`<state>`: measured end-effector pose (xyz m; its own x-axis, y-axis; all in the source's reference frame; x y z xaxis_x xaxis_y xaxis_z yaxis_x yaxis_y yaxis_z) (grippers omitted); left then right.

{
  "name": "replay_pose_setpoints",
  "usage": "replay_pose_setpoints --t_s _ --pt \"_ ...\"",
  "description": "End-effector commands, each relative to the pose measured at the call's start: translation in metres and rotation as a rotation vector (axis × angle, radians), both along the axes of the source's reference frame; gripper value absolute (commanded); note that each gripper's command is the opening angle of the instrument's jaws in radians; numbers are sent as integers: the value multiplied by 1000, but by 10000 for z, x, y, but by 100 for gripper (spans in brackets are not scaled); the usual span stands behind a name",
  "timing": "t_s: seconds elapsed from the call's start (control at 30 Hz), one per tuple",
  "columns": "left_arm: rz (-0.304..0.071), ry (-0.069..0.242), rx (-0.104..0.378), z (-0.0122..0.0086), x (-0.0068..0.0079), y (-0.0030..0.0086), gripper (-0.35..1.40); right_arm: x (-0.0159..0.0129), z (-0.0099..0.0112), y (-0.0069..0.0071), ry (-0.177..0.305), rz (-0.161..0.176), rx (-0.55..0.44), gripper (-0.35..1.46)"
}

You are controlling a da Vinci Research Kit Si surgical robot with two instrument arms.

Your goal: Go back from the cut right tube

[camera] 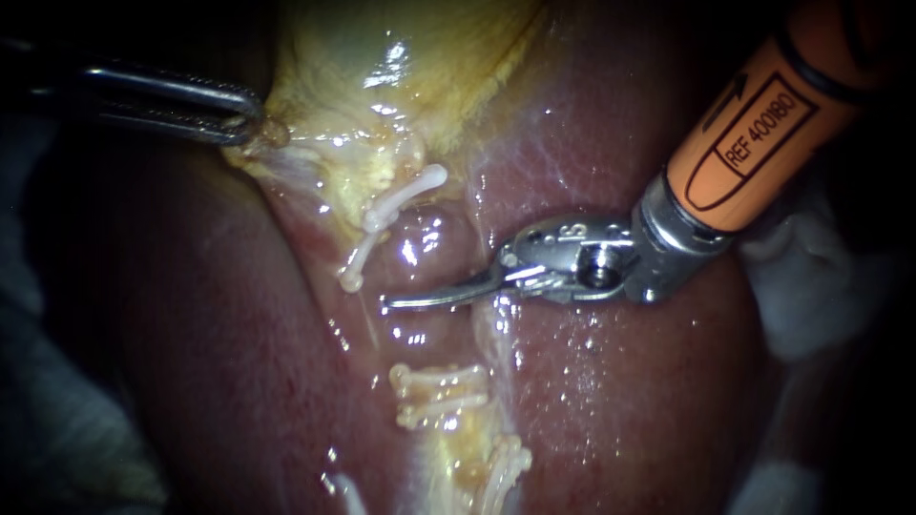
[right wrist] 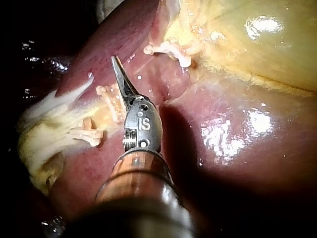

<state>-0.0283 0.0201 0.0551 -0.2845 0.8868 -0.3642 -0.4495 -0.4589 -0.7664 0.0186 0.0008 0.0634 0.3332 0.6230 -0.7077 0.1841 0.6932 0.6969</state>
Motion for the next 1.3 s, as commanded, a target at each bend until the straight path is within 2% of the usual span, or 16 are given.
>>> replay_pose_setpoints --t_s 0.03,0.07,0.1,0.13,0.23,0.33,0.43,0.5,0.63,0.7,0.8,0.83,0.97,1.07,1.17,1.3 --pt "0 0 0 0 0 0 -35 1 0 -1 -1 2 -1 -3" --pt "0 0 0 0 0 0 -35 3 -1 -1 -1 2 -1 32" --pt "0 0 0 0 0 0 -35 6 -1 -1 -2 4 0 81" --pt "0 0 0 0 0 0 -35 8 -2 -1 -5 6 5 104" --pt "0 0 0 0 0 0 -35 14 -1 -2 -6 7 5 128" --pt "0 0 0 0 0 0 -35 12 -1 -4 -5 6 3 136" --pt "0 0 0 0 0 0 -35 4 -2 -5 -2 14 -24 136" --pt "0 0 0 0 0 0 -35 -4 -3 -7 -14 44 -33 136" --pt "0 0 0 1 0 0 -35 -29 -11 -12 -68 148 -114 138" --pt "0 0 -1 2 0 0 -35 -40 -16 -14 -94 158 -170 138" --pt "1 0 -1 3 1 0 -35 -56 -25 -16 -182 137 -265 143" --pt "1 0 -1 3 1 0 -35 -64 -29 -16 -227 119 -283 143" --pt "1 0 -1 4 1 1 -35 -87 -43 -14 -344 46 -350 143" --pt "1 0 -1 5 2 2 -35 -100 -55 -8 -412 10 -370 141" --pt "1 0 -1 7 2 2 -35 -108 -64 -1 -451 -2 -378 140" --pt "0 1 -3 11 0 2 -35 -111 -69 6 -468 6 -388 143"
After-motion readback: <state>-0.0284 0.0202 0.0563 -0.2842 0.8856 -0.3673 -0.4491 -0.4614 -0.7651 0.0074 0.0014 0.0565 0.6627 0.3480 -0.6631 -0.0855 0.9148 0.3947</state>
